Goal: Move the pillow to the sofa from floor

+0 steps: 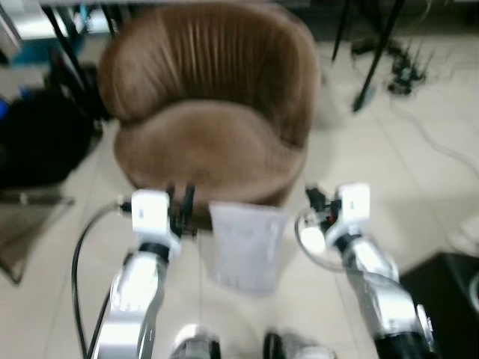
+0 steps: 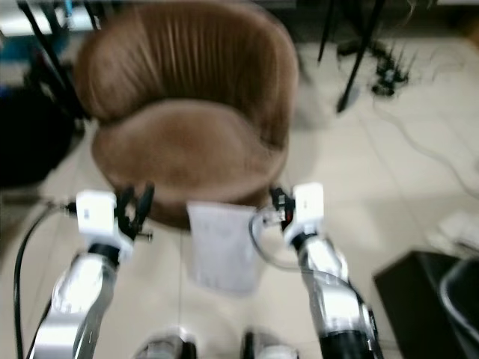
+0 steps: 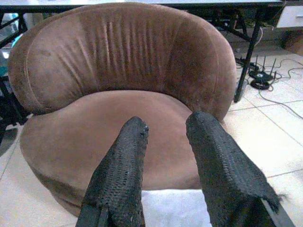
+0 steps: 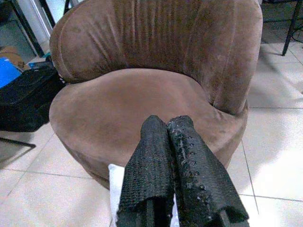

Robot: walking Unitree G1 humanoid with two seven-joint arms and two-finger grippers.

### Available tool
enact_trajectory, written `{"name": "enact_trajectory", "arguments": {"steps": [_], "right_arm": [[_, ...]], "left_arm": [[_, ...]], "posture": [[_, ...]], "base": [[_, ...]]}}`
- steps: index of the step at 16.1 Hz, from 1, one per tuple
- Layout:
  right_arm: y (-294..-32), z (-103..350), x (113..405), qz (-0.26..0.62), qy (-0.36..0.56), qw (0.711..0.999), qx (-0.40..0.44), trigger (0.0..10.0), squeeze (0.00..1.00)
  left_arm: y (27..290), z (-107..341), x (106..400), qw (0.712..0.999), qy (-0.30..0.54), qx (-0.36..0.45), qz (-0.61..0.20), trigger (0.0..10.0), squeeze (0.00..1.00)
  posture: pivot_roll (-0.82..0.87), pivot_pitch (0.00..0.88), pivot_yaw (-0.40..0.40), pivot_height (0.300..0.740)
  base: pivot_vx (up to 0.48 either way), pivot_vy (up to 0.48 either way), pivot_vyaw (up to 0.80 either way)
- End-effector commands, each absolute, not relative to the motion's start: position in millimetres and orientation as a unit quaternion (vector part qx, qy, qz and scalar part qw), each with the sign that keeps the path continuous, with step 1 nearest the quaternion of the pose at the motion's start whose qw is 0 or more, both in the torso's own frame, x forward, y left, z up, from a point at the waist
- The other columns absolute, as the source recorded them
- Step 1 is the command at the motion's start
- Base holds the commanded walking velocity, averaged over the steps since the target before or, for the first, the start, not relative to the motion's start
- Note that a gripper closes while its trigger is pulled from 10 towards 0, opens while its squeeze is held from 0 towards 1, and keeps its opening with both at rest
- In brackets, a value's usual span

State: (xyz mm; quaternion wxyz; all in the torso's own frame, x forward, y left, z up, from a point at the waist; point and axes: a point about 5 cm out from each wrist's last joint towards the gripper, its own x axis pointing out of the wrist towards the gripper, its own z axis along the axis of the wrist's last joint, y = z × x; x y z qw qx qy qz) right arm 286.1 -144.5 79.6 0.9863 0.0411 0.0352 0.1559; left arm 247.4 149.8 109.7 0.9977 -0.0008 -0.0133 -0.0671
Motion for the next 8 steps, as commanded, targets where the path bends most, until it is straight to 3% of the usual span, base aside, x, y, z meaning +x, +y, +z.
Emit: {"name": "enact_trajectory", "arguments": {"steps": [1,5,8], "right_arm": [[-138.2,77.9,285.7,0.167,0.039,0.984,0.043,10.0,0.0],[-137.6,78.1,287.9,0.167,0.045,0.984,0.046,10.0,0.0],[-136.9,77.7,289.7,0.164,0.047,0.984,0.043,10.0,0.0]], "left_arm": [[159.0,111.3,245.9,0.998,-0.021,0.014,-0.05,10.0,0.0],[162.7,107.2,247.7,0.999,0.011,0.03,-0.029,10.0,0.0],[164.1,111.2,249.3,0.999,-0.012,0.042,-0.032,10.0,0.0]], "posture": [[0.01,0.175,0.031,0.74],[0.01,0.181,0.03,0.74],[0.01,0.189,0.027,0.74]], "base": [[0.0,0.0,0.0],[0.0,0.0,0.0],[0.0,0.0,0.0]]}}
